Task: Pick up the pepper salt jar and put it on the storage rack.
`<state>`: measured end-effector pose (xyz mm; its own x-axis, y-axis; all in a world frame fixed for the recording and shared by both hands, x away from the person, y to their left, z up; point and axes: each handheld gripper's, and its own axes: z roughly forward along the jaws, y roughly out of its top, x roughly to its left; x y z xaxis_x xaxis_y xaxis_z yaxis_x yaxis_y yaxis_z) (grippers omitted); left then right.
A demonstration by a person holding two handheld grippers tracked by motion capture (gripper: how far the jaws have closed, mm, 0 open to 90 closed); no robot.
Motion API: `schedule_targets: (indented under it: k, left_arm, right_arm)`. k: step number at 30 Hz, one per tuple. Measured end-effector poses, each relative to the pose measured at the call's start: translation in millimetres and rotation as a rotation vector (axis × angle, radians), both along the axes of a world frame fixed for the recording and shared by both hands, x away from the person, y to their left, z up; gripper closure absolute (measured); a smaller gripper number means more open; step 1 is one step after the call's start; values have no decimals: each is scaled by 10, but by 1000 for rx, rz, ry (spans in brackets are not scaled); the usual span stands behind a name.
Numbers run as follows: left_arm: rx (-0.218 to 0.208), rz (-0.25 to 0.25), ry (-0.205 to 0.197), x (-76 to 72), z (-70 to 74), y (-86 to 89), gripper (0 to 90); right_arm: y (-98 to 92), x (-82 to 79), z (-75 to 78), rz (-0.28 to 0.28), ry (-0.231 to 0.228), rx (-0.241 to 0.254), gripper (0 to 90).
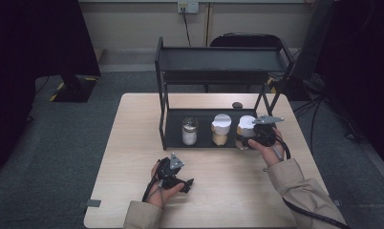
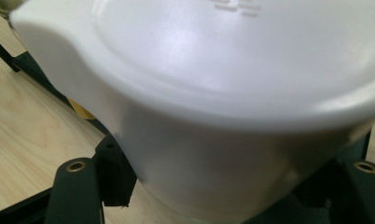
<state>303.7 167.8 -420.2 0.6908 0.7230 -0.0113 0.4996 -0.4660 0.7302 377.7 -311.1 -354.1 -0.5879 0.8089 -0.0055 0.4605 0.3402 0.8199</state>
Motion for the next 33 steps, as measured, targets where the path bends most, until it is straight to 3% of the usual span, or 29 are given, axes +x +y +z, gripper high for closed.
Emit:
schedule_targets:
  k: [20, 33]
  left_arm:
    - [0, 0, 0, 0, 0, 0, 1]
    - [0, 0, 0, 1, 0, 0, 1]
  right_arm:
    - [76, 93, -35, -27, -24, -20, 305]
    - [79, 183, -98, -55, 1, -12, 305]
